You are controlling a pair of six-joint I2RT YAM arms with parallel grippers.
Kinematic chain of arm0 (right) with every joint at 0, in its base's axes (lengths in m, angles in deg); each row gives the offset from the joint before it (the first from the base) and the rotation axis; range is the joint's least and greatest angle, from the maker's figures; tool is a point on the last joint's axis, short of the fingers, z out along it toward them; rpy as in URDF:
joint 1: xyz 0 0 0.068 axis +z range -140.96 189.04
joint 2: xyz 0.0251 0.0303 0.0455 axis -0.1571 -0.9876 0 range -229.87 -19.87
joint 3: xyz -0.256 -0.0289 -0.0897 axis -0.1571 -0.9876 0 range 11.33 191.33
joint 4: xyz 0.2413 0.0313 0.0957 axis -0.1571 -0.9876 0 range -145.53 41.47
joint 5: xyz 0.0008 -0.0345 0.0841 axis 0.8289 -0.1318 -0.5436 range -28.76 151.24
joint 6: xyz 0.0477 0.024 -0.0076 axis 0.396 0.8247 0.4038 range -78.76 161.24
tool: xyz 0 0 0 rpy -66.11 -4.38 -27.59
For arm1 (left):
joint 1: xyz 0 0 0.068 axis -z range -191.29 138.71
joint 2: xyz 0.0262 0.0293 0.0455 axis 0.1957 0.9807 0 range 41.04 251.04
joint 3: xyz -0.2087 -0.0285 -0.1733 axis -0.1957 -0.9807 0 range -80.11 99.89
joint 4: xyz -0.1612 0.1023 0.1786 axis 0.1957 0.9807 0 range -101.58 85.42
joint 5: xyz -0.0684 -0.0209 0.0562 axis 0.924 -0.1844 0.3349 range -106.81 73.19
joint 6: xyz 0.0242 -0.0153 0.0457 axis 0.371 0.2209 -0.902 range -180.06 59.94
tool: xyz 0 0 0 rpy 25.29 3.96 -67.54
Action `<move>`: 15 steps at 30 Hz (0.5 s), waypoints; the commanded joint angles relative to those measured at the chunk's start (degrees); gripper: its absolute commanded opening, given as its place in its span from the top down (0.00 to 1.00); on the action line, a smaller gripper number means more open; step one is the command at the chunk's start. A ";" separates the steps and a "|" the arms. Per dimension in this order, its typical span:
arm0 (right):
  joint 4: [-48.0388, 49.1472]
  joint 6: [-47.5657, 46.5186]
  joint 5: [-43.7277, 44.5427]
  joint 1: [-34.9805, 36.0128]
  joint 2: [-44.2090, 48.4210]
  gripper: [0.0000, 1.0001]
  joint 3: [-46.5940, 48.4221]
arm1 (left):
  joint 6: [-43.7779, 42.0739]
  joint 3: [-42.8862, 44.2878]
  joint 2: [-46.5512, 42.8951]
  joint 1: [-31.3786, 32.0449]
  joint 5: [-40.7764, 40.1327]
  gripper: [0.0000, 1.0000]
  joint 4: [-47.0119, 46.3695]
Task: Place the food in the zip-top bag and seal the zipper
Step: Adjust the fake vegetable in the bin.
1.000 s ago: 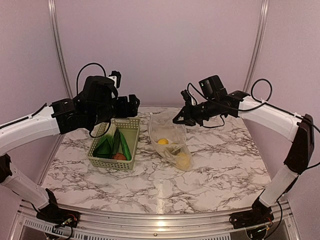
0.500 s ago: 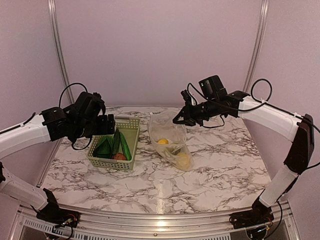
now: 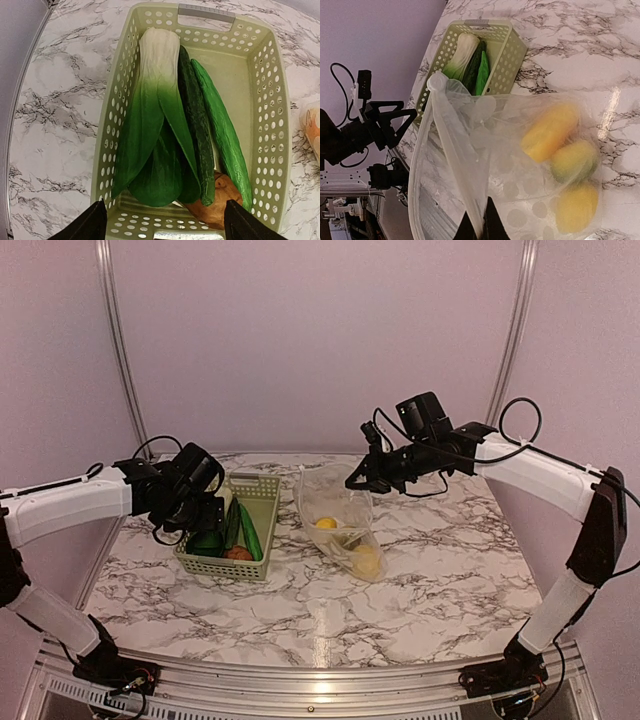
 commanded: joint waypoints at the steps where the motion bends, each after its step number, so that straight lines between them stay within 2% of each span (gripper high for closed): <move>1: -1.65 -1.04 1.08 -0.21 -0.41 0.97 2.01 | 1.09 1.74 4.57 -1.71 2.82 0.17 2.95; 15: -1.44 -0.77 1.47 -0.18 0.22 0.97 0.74 | -0.25 7.81 17.26 -4.28 3.17 0.18 2.89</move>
